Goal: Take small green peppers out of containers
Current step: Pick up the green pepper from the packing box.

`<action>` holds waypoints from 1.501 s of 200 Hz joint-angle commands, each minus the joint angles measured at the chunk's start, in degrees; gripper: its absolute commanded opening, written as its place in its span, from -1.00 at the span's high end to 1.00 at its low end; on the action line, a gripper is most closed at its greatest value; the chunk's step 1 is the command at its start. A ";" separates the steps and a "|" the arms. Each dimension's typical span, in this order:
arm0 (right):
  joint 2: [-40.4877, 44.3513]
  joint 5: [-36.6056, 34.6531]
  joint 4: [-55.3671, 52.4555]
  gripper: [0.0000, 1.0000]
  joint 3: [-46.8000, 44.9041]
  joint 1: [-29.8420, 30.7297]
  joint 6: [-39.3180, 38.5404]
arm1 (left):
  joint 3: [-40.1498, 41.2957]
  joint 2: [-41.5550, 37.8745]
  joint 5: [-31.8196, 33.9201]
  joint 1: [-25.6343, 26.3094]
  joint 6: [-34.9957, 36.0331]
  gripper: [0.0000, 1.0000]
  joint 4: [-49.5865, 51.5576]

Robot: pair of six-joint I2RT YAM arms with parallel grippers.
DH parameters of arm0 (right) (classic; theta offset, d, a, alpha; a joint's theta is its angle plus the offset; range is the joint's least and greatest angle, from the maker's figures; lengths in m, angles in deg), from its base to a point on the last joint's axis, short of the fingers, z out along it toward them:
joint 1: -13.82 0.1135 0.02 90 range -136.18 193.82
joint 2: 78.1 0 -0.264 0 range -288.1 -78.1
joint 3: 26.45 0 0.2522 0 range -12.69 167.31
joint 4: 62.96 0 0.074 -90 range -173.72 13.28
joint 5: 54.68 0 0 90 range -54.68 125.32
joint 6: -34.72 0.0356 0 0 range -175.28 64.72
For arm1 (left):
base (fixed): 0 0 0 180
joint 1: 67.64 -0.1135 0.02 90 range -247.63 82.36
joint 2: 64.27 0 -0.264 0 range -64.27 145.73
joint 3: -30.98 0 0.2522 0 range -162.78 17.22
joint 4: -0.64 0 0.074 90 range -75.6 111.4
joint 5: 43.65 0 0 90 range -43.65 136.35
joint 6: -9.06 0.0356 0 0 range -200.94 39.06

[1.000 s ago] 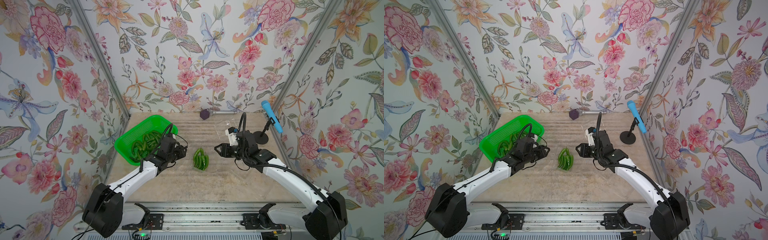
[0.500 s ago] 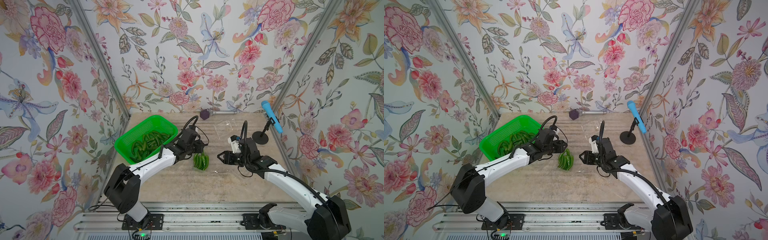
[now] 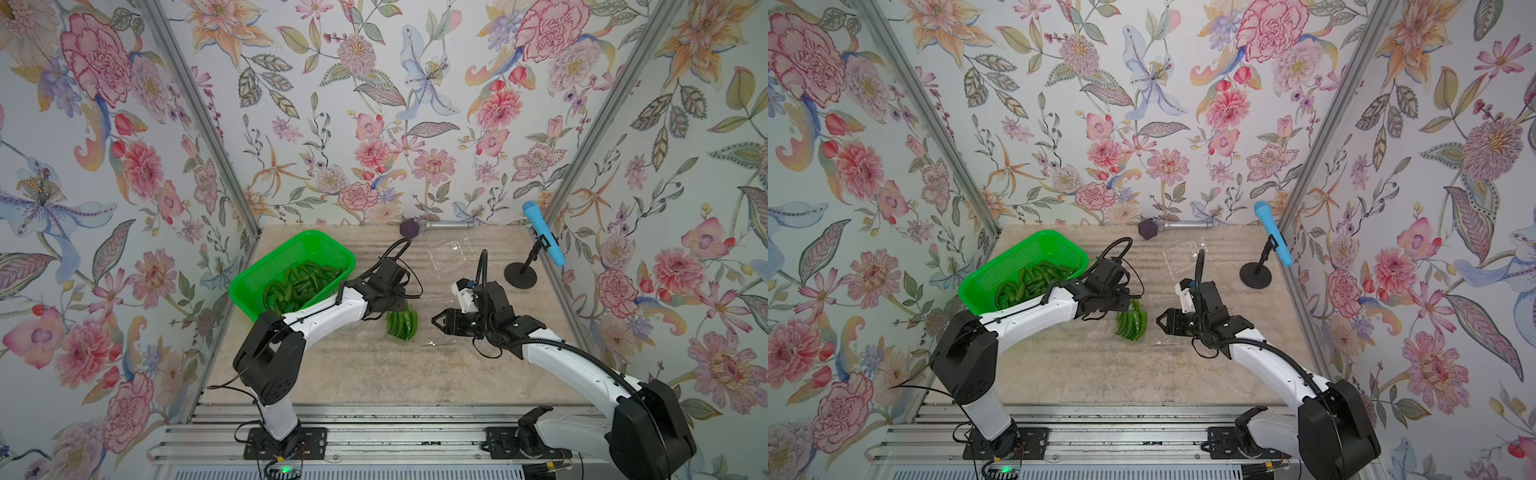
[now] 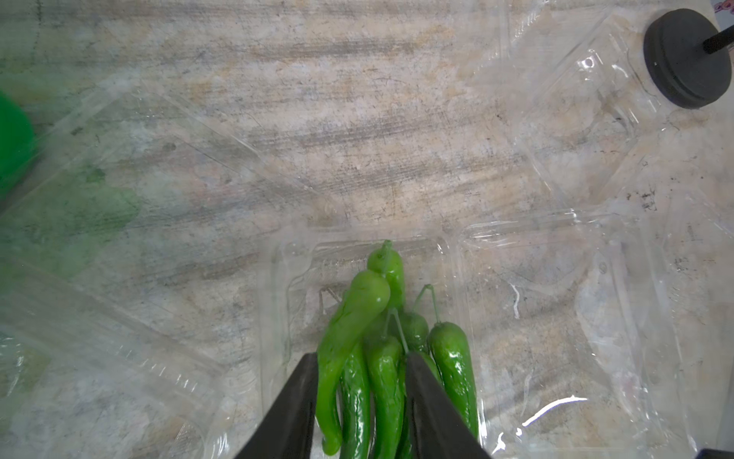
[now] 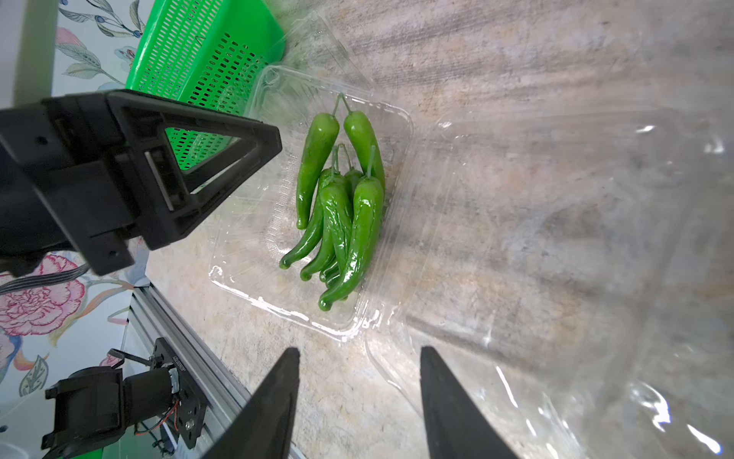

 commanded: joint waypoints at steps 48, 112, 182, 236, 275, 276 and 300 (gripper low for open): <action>-0.67 1.90 1.80 -0.02 -1.41 -0.64 -0.65 | -4.14 5.20 2.03 1.06 3.14 0.19 1.79; -0.32 3.06 1.79 -0.02 -1.77 -1.67 -1.37 | -4.91 8.03 2.67 1.13 2.68 0.19 1.96; 0.47 3.42 1.80 -0.02 -2.20 -2.26 -1.44 | -4.32 9.77 2.71 0.75 3.47 0.20 -1.53; 0.65 4.52 1.80 -0.01 -2.29 -2.41 -1.70 | -2.18 10.62 1.48 0.45 5.74 0.21 -7.13; 0.23 6.28 1.79 -0.01 -1.99 -2.42 -2.08 | -0.89 11.73 -0.27 0.28 8.57 0.21 -11.24; 0.22 6.39 1.80 -0.01 -2.01 -2.43 -2.07 | -0.90 11.79 -0.32 0.28 8.66 0.21 -11.34; -0.01 7.00 1.80 -0.01 -1.77 -2.41 -2.07 | -0.94 12.93 -1.80 0.32 9.10 0.21 -12.81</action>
